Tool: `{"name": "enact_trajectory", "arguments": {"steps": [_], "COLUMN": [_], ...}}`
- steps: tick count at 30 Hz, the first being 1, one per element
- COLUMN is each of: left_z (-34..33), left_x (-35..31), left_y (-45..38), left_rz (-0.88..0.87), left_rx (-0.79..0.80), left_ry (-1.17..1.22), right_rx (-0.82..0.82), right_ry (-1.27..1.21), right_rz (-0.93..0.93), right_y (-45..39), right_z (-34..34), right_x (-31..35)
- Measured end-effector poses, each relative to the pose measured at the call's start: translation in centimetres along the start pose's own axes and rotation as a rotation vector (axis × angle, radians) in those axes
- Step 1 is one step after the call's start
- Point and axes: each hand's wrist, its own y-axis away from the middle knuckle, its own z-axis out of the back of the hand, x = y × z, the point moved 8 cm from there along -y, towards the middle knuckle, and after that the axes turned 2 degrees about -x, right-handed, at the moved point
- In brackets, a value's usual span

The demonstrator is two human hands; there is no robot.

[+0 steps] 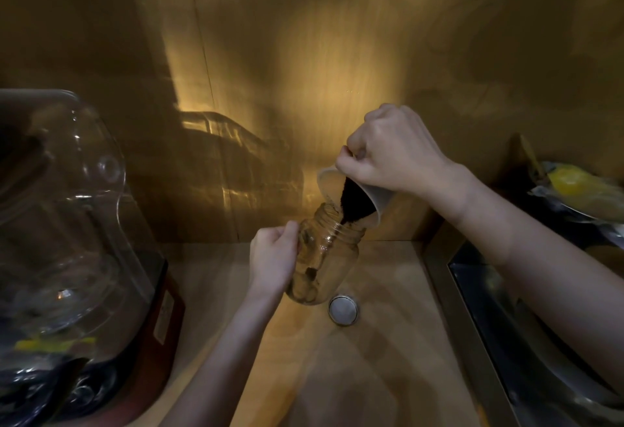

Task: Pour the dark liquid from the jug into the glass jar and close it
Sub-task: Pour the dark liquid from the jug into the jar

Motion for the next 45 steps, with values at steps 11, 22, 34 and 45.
{"name": "enact_trajectory", "arguments": {"steps": [11,22,34,45], "left_z": [-0.4,-0.6,-0.8,-0.8], "left_x": [0.5,1.1,1.1,1.3], "left_y": [0.2,0.4,0.5,0.4], "left_rz": [0.062,0.098,0.108,0.126], "left_rx": [0.036,0.036,0.042,0.030], "left_ry": [0.074,0.125,0.104,0.109], "right_rx": [-0.014,-0.005,0.017,0.035], "right_ry": [-0.028,-0.029,0.008,0.035], "right_rz": [0.035,0.063,0.064,0.084], "right_y": [-0.1,-0.2,0.1,-0.4], "right_z": [0.0,-0.5,-1.1,-1.3], "right_x": [0.0,0.4,0.4,0.5]}}
